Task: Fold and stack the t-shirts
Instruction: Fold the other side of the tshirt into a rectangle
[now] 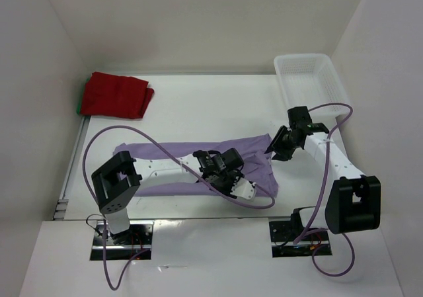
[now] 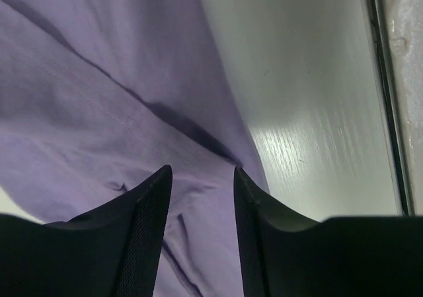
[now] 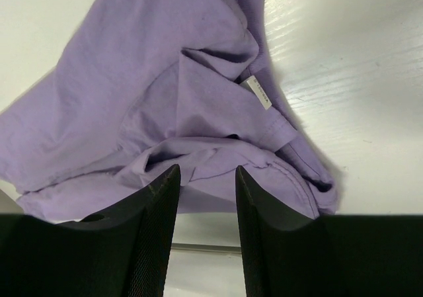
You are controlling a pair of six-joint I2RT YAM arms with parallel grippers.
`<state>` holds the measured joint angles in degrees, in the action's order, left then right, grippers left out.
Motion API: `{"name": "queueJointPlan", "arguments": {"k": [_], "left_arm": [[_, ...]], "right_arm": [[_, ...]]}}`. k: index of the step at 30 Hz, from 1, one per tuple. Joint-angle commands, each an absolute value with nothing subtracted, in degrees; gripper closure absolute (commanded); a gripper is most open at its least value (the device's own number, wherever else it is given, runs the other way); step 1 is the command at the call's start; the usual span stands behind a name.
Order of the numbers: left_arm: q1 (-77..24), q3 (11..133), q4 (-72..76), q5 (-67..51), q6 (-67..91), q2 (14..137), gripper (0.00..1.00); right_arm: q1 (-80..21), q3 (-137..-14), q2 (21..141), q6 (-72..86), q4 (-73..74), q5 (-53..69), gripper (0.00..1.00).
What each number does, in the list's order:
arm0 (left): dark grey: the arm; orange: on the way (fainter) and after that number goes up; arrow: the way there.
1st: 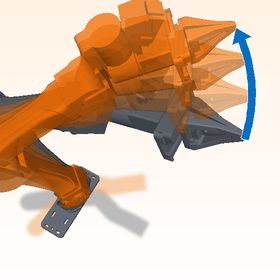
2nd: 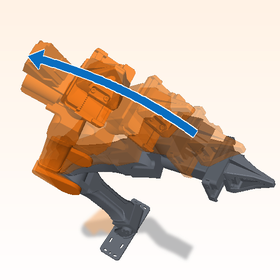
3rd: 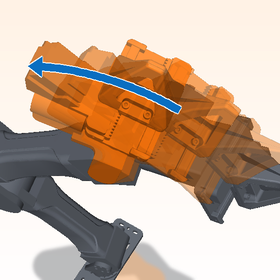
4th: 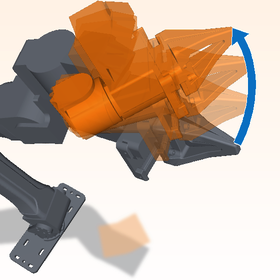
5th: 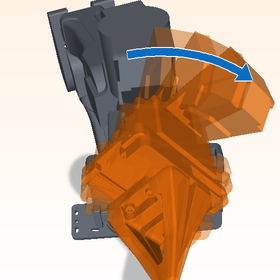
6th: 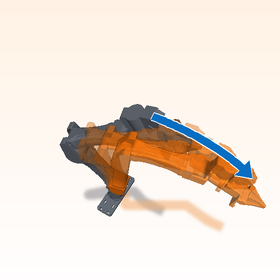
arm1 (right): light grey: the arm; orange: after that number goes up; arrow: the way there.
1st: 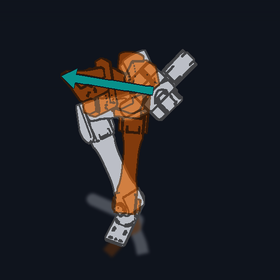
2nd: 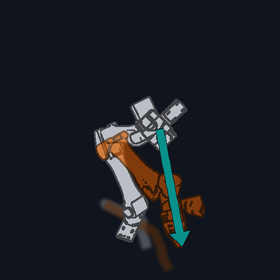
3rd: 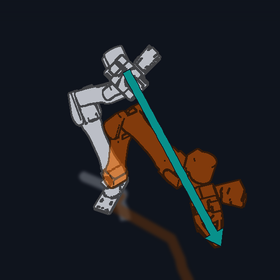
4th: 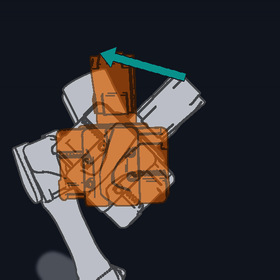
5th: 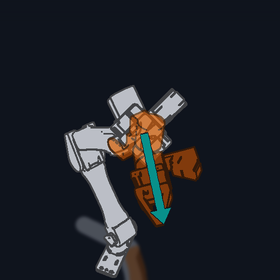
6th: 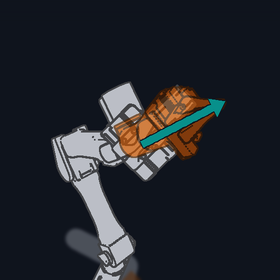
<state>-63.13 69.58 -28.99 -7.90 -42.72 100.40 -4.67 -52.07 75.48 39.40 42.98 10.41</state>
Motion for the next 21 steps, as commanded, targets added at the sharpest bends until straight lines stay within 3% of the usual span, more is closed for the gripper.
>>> {"name": "queueJointPlan", "arguments": {"k": [1,5,21], "left_arm": [[-63.2,68.7,-27.6,-9.9,-42.4,101.5,0.51],[-63.2,65.1,-27.3,-9.8,-43.6,101.5,0.46],[-63.2,65.8,-26.6,-6.8,-43.1,101.6,0.47]], "right_arm": [[-4.3,-51.9,74.5,38.1,40.5,11.8,0.55],[-4.3,-51.9,74.5,37.6,40.5,11.3,0.55],[-4.3,-51.3,74.5,37.6,41.0,11.8,0.57]]}}
